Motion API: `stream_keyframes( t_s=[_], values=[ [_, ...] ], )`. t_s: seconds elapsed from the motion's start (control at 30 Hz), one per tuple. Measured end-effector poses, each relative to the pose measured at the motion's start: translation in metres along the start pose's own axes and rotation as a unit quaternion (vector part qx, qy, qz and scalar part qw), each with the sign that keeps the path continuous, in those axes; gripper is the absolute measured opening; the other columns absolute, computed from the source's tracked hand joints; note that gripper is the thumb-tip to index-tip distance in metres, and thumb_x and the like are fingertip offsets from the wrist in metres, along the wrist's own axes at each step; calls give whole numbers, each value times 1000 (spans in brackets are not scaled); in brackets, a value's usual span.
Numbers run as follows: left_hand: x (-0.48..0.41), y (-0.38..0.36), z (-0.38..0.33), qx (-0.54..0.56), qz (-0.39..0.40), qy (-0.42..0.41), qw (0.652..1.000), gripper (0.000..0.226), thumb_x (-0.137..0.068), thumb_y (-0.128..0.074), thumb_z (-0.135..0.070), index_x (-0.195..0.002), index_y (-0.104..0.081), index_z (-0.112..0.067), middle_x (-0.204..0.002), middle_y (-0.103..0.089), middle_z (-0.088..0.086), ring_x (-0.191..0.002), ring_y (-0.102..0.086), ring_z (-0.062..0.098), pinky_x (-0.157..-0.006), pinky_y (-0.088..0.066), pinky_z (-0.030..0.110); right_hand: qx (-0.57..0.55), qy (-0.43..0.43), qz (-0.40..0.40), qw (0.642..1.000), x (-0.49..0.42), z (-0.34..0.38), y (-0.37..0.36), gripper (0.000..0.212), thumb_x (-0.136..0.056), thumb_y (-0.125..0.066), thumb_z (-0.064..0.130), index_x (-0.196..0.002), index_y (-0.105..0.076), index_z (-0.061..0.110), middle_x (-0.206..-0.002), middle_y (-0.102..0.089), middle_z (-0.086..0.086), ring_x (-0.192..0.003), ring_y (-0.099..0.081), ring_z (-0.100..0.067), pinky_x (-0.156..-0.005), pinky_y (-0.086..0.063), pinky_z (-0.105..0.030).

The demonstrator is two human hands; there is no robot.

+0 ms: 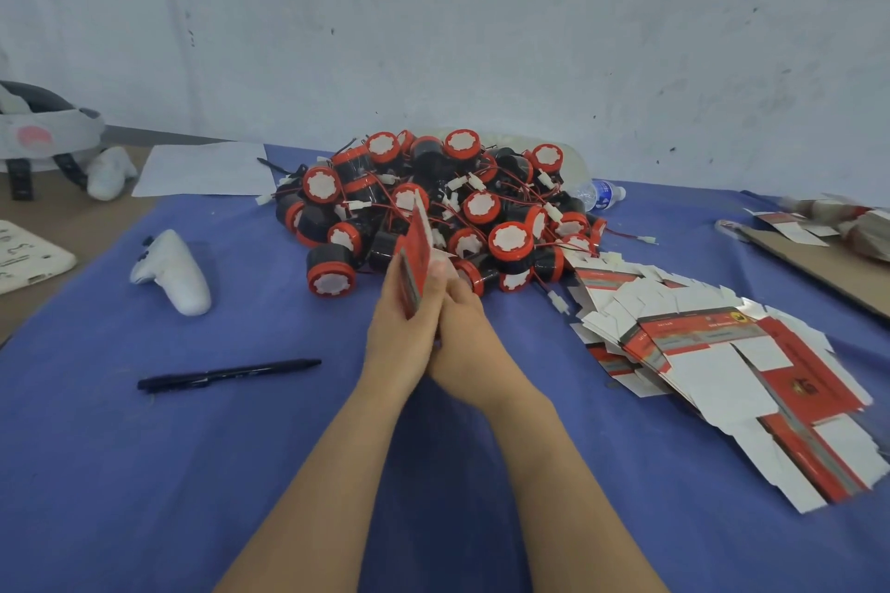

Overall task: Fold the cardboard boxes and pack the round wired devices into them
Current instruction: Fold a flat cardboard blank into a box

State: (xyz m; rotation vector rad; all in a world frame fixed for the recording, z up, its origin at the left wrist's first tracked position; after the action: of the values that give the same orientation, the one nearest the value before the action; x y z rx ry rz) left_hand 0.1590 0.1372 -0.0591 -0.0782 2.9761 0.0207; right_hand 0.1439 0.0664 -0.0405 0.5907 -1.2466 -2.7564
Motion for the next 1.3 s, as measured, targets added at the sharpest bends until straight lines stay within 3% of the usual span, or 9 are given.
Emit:
stream_keyframes(
  t_s=[0.13, 0.37, 0.5, 0.63, 0.83, 1.0, 1.13, 1.2, 1.3],
  values=[
    [0, 12, 0, -23, -54, -11, 998, 41, -99, -32, -51, -129, -55, -33, -113, -64, -12, -96, -60, 1, -80, -49, 17, -96, -3, -67, 993, 4, 2, 15, 61, -88, -59, 8, -143, -36, 25, -131, -30, 6, -107, -39, -1, -88, -38, -5],
    [-2, 5, 30, 309, 1, 185, 933, 27, -95, -45, -31, -99, -66, -15, -82, -69, 3, -78, -63, 18, -69, -49, 33, -173, -23, -120, 977, 8, 7, 22, 28, -89, -53, 4, -103, -54, 29, -98, -63, 12, -89, -63, -13, -75, -55, -29],
    [1, 5, 25, 460, 32, 227, 858, 39, -96, -39, -36, -103, -64, -8, -80, -73, 9, -78, -69, 24, -69, -54, 32, -46, 44, -65, 996, 6, 24, 5, 29, -82, -52, -4, -99, -70, 11, -117, -64, 4, -128, -46, -17, -104, -38, -23],
    [-2, 13, 26, 336, 25, 211, 918, 32, -97, -44, -27, -117, -62, -9, -116, -68, 16, -105, -65, 28, -98, -50, 43, -17, 52, -22, 998, 5, 24, 0, 22, -88, -60, 11, -106, -73, 16, -140, -48, 2, -135, -28, -14, -103, -18, -6],
    [-5, 35, 2, -51, -73, 52, 995, 25, -91, -57, -45, -110, -60, -29, -102, -60, -9, -100, -60, 16, -85, -54, 37, -42, -55, -272, 960, 19, -7, 53, 42, -92, -60, 17, -133, -53, 23, -115, -37, 10, -107, -37, -7, -83, -33, -4],
    [-6, 25, -5, -84, -30, 0, 996, 13, -85, -64, -48, -79, -63, -37, -80, -63, -18, -70, -58, -11, -50, -41, 7, 25, -148, -320, 935, 26, -28, 69, 52, -94, -57, 23, -144, -42, 19, -118, -39, -3, -107, -43, -26, -91, -43, -37],
    [-7, 24, -5, -19, -4, 1, 1000, 16, -85, -68, -41, -85, -69, -26, -69, -68, -20, -61, -58, -16, -47, -39, 1, 94, -189, -269, 940, 22, -37, 63, 46, -96, -50, 28, -141, -43, 17, -145, -37, -4, -133, -31, -22, -105, -27, -36],
    [-7, 26, -2, 22, -12, 20, 999, 13, -82, -72, -39, -83, -69, -27, -69, -69, -19, -60, -62, -8, -49, -47, 8, 61, -207, -212, 953, 16, -47, 54, 21, -98, -44, 27, -112, -58, 19, -113, -59, 2, -113, -50, -22, -85, -39, -31],
    [-6, 29, 9, 81, -24, 84, 993, 12, -80, -75, -35, -84, -69, -25, -79, -71, -6, -68, -68, 9, -58, -60, 30, -26, -230, -191, 954, 17, -58, 49, 32, -99, -39, 18, -67, -43, 16, -63, -46, 3, -65, -43, -18, -49, -26, -25]
  ],
)
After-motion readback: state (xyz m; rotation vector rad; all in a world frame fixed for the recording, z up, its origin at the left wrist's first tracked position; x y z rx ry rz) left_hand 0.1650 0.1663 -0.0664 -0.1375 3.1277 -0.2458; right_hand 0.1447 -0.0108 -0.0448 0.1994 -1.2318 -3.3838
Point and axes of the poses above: each hand's wrist, its own x-axis away from the middle knuckle, its own y-axis out of the back of the hand, z = x × y, the point moved 10 cm from there along -x, towards the middle knuckle
